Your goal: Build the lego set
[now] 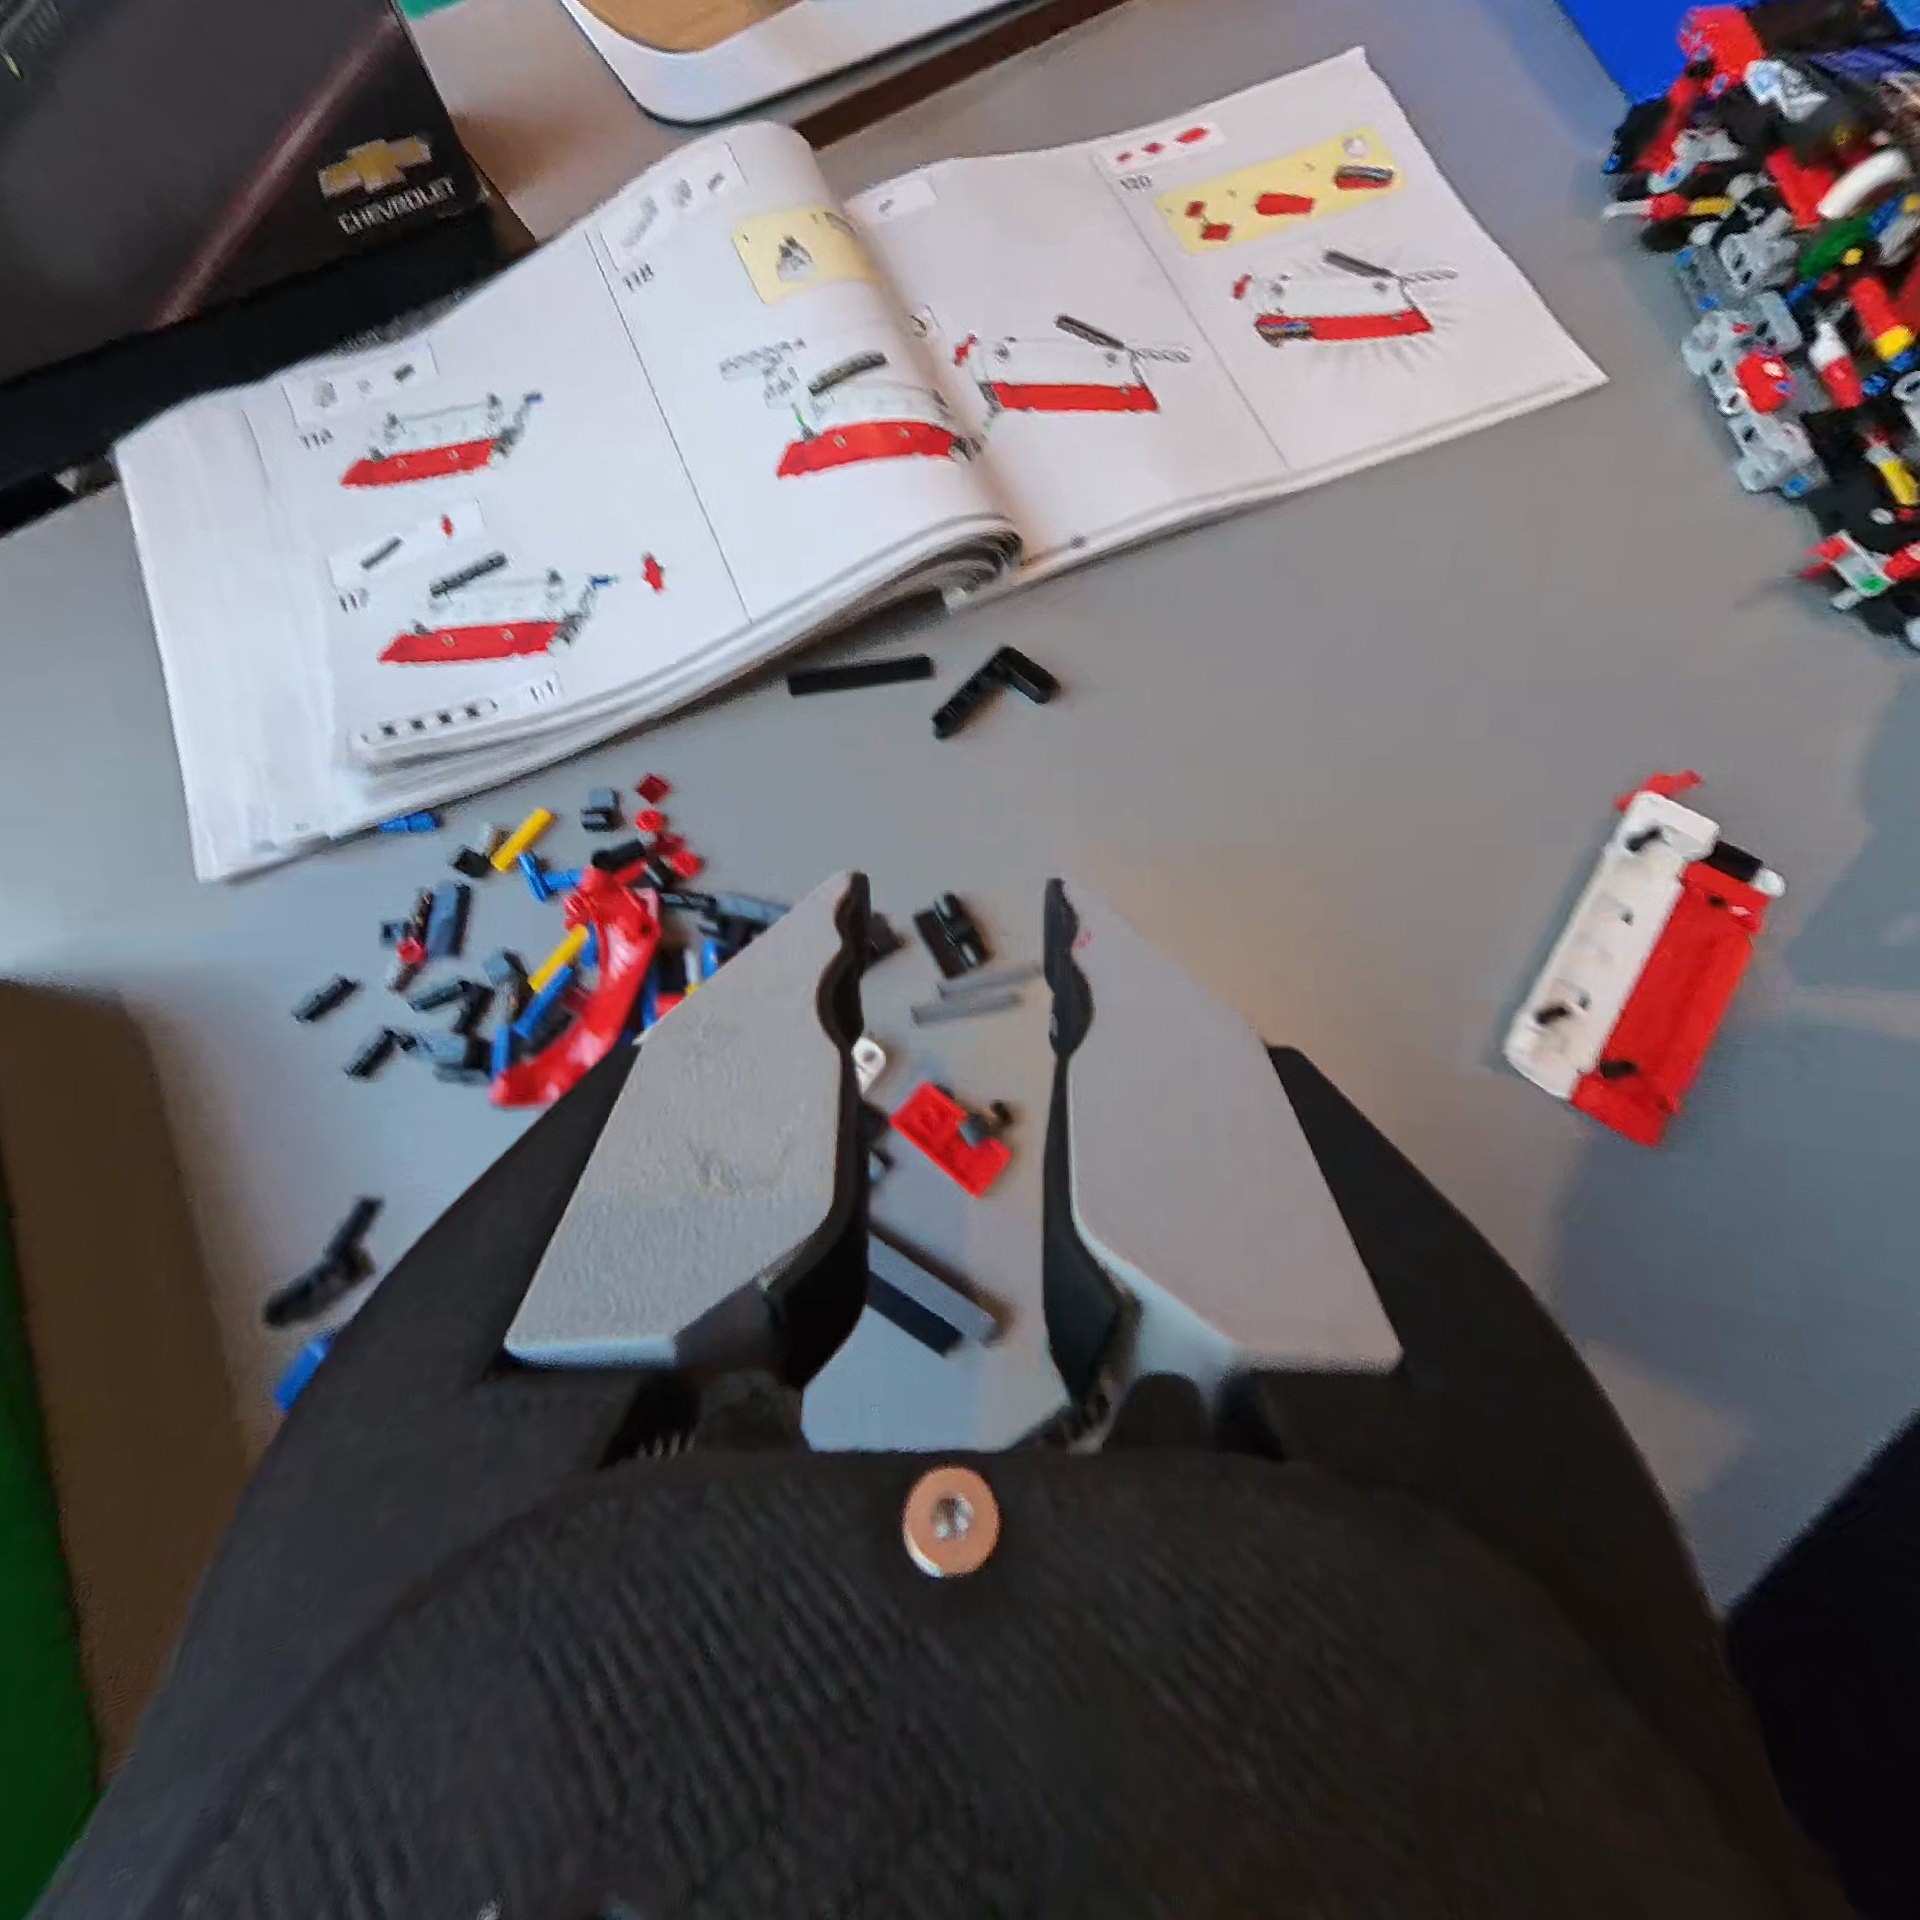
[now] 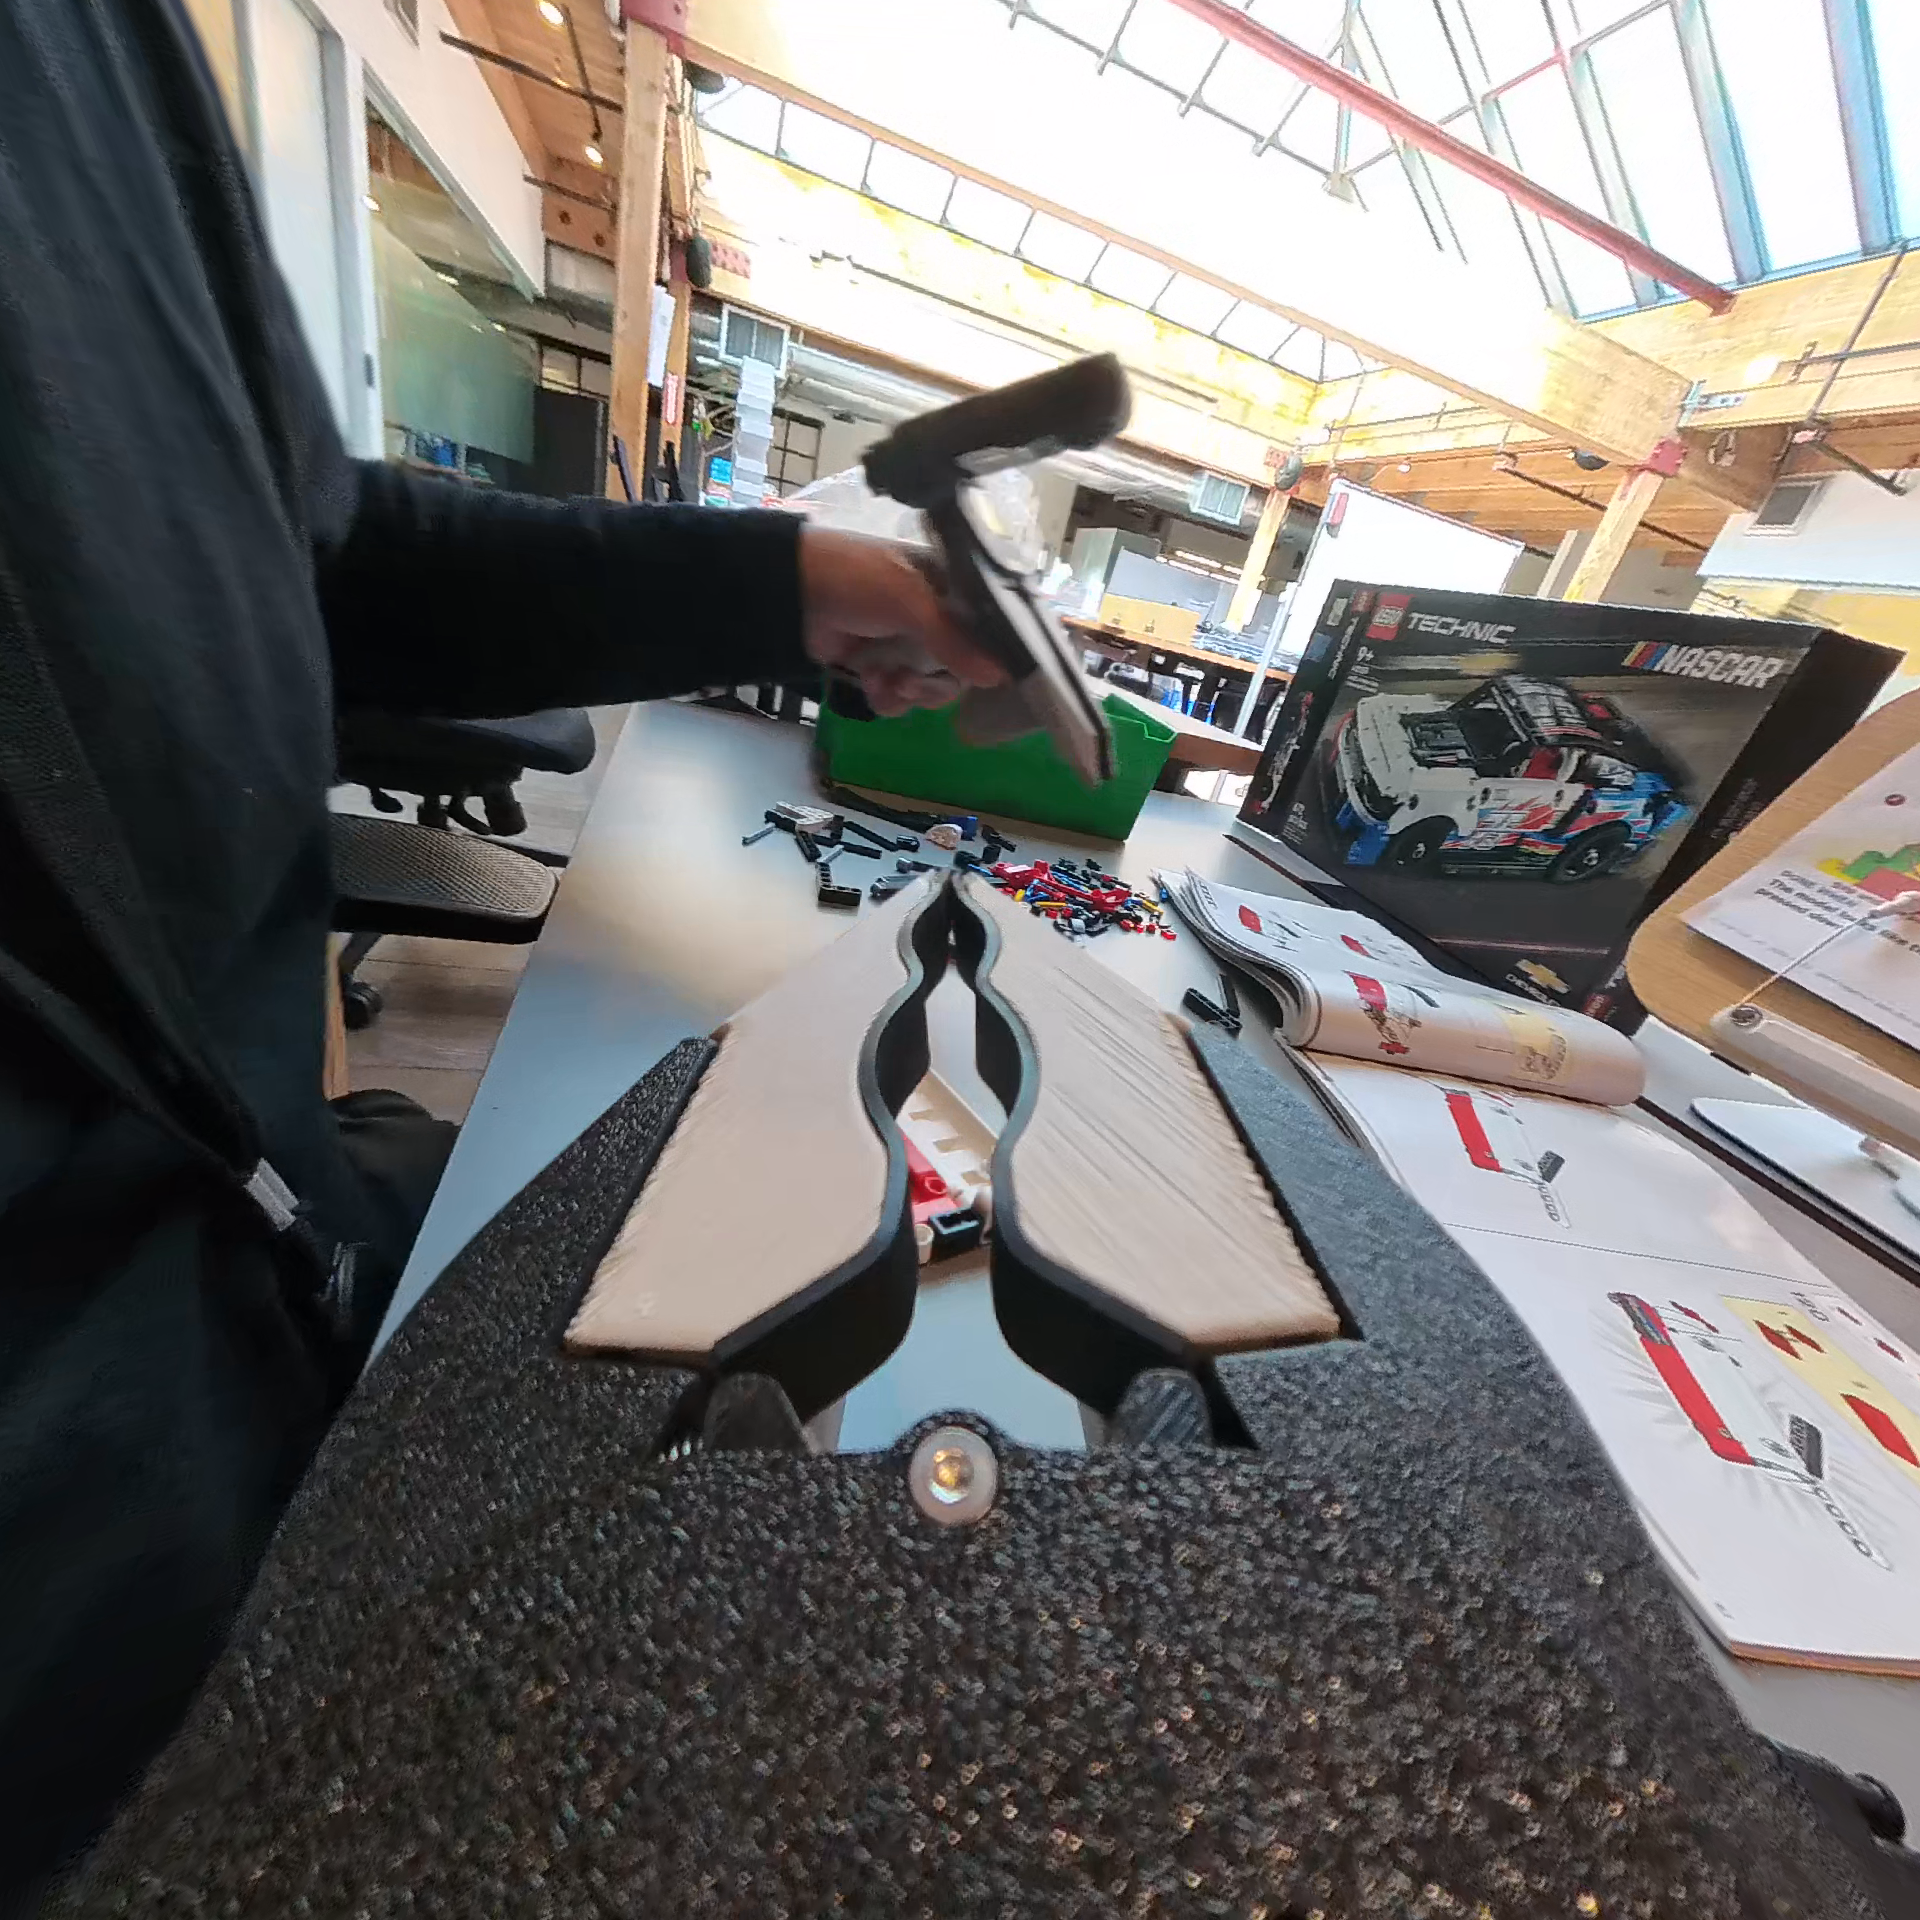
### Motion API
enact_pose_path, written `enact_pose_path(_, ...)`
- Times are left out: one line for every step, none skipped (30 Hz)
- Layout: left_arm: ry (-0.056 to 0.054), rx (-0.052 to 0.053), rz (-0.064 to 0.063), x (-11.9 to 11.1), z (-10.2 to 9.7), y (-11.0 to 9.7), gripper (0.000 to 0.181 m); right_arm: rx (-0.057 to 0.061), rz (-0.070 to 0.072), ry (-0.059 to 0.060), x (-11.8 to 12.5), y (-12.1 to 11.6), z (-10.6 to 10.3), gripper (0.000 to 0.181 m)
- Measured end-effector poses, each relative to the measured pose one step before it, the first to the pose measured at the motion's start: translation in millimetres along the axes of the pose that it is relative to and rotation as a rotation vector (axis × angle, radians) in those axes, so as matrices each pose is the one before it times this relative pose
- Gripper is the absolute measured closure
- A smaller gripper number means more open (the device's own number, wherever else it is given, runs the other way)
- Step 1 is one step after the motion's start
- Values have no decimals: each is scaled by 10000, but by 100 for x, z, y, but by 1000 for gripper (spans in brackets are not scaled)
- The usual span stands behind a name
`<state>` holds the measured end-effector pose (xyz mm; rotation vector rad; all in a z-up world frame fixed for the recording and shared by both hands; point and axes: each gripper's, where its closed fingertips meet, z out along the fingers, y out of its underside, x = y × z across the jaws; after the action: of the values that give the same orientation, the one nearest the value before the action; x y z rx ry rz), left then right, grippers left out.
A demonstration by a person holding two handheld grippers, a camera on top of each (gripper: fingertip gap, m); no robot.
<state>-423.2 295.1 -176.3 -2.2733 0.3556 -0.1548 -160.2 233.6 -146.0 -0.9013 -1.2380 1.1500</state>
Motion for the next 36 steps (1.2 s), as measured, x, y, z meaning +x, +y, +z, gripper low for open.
enact_pose_path(-12, 105, -117, 819, -624, 841, 151, -17, -49, 82, 97, 20, -20, 181)
enact_pose_path(30, 198, -196, 809, -554, 653, 152, -16, -37, 74, 75, 27, -31, 181)
enact_pose_path(215, 271, -256, 1082, -461, 449, 153, -12, -37, 83, 92, -1, -45, 181)
enact_pose_path(443, 440, -281, 1473, -351, 86, 156, -8, -40, 83, 92, 4, -35, 181)
enact_pose_path(580, 644, -317, 1761, -158, -269, 159, -12, -32, 86, 121, 20, -19, 181)
enact_pose_path(633, 594, -248, 1852, 93, -217, 159, -23, -25, 90, 153, 37, 3, 181)
enact_pose_path(483, 281, -33, 1531, 315, 174, 158, -27, -15, 82, 153, 50, 9, 181)
enact_pose_path(102, 81, 79, 837, 505, 422, 156, -27, 1, 73, 130, 50, 10, 181)
enact_pose_path(37, 39, 108, 645, 585, 487, 155, -24, 1, 74, 121, 42, 2, 181)
enact_pose_path(233, -79, 213, 841, 551, 568, 154, -32, -27, 81, 103, 39, -13, 181)
enact_pose_path(107, -30, 182, 576, 450, 389, 154, -40, -64, 89, 87, 55, -33, 181)
enact_pose_path(86, 108, 123, 467, 328, 158, 154, -45, -80, 90, 51, 49, -28, 181)
enact_pose_path(181, 199, 28, 508, 245, -23, 155, -51, -81, 100, 66, 57, -33, 181)
enact_pose_path(199, 230, -72, 420, 231, -82, 156, -46, -75, 121, 81, 47, -32, 181)
enact_pose_path(163, 146, -58, 258, 251, 62, 157, -35, -67, 139, 111, 31, -36, 181)
enact_pose_path(6, -48, 29, -78, 258, 348, 158, -22, -46, 136, 110, -5, -45, 181)
enact_pose_path(-91, -170, 16, -265, 243, 508, 158, -11, -13, 114, 106, -8, -44, 181)
enact_pose_path(16, -159, -52, -122, 220, 443, 158, -18, 4, 84, 97, 26, -46, 181)
enact_pose_path(109, -84, -93, 41, 156, 283, 157, -24, -14, 73, 90, 37, -21, 181)
enact_pose_path(119, -4, -102, 88, 93, 92, 157, -15, -30, 62, 115, 33, -11, 181)
enact_pose_path(82, 9, -82, 59, 46, 27, 157, -11, -13, 48, 101, 34, 4, 181)
enact_pose_path(3, -20, -39, -18, 5, 51, 157, -3, 11, 40, 109, 11, -3, 181)
enact_pose_path(-45, -20, 30, -36, -12, 64, 157, 7, 20, 45, 90, -1, -10, 181)
enact_pose_path(-59, -44, 96, -24, -18, 115, 157, 2, 22, 42, 62, -13, -35, 181)
enact_pose_path(-102, -107, 149, -59, 2, 211, 157, -6, 16, 31, 20, -1, -46, 181)
enact_pose_path(-171, -113, 194, -145, 10, 241, 157, -7, -3, 16, -27, -11, -42, 181)
enact_pose_path(-175, -90, 209, -149, 46, 205, 158, -6, -33, 1, -71, -11, -29, 181)
enact_pose_path(-121, -73, 171, -97, 96, 125, 158, -11, -65, -24, -120, -1, -8, 181)
enact_pose_path(-73, -57, 116, -60, 136, 50, 159, -8, -78, -40, -135, -4, 3, 181)
enact_pose_path(-49, -17, 77, -28, 109, -42, 159, 2, -61, -45, -126, -12, 15, 181)
enact_pose_path(-27, 34, 61, 13, 74, -91, 159, 11, -10, -50, -83, -20, 15, 181)
enact_pose_path(-37, 49, 32, -17, 53, -81, 159, 16, 39, -46, -41, -10, -2, 181)
enact_pose_path(-28, 38, 8, -21, 35, -20, 159, 29, 58, -22, 38, -35, -24, 181)
enact_pose_path(-15, 50, -3, -10, 34, -13, 160, 49, 67, 3, 84, -66, -59, 181)
enact_pose_path(-21, 41, -18, -28, 41, 2, 160, 49, 79, 5, 92, -75, -66, 181)
enact_pose_path(-35, 27, -9, -59, 39, 18, 160, 34, 81, 0, 88, -43, -67, 181)
